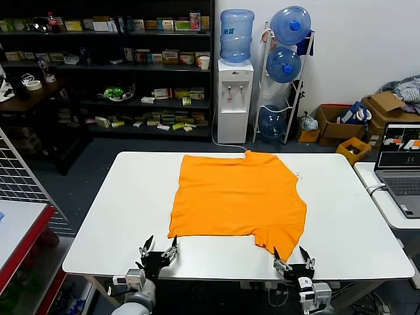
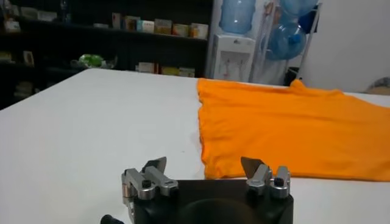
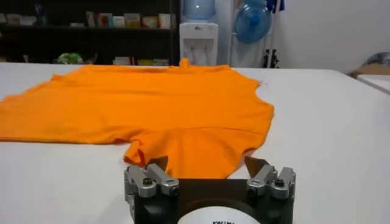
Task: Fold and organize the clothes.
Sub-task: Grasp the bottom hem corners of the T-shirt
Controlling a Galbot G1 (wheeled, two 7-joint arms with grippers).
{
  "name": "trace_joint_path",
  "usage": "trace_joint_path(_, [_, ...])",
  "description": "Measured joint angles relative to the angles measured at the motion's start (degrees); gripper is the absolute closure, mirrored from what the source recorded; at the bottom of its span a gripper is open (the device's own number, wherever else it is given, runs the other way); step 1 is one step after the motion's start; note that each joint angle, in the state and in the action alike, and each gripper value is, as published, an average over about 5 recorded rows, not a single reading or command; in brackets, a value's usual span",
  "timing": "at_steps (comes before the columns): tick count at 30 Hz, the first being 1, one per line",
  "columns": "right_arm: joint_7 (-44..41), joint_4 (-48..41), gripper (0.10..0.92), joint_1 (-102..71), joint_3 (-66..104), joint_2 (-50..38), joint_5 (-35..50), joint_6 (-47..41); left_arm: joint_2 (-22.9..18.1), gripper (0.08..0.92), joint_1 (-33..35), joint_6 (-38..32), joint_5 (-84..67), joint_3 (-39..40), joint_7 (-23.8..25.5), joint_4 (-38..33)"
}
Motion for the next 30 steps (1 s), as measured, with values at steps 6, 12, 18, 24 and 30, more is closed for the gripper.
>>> trace_joint_path(6, [0.40,-1.32,0.341,1.40,-0.53,0.25,0.53,-1.50,-0.11,0.222,-2.96,1.42,-0.62,1.57,-1.19,2.12])
trace_joint_path(12, [0.48,-1.74,0.514,1.66,-0.71,0.34,1.09,-2.01,0.03,0.388,-4.08,2.58,-1.07,2.71,-2.05,3.11])
trace_joint_path(18, [0.71,-1.34,0.687,1.38,-0.80,0.16,1.45,-2.41,0.03,0.561,-4.79,3.28,-1.49,3.56,-2.50,3.54])
trace_joint_path(24, [1.20,-1.00,0.867,0.98,-0.96,0.14,2.16,-2.41,-0.27,0.734,-5.63,3.52,-1.67,4.05,-2.78,4.23])
trace_joint_path(30, [2.02,-0.19,0.900,0.30,-1.27,-0.22,3.17,-2.31,-0.51,0.893,-6.03,3.61,-1.72,4.31,-3.29,4.57])
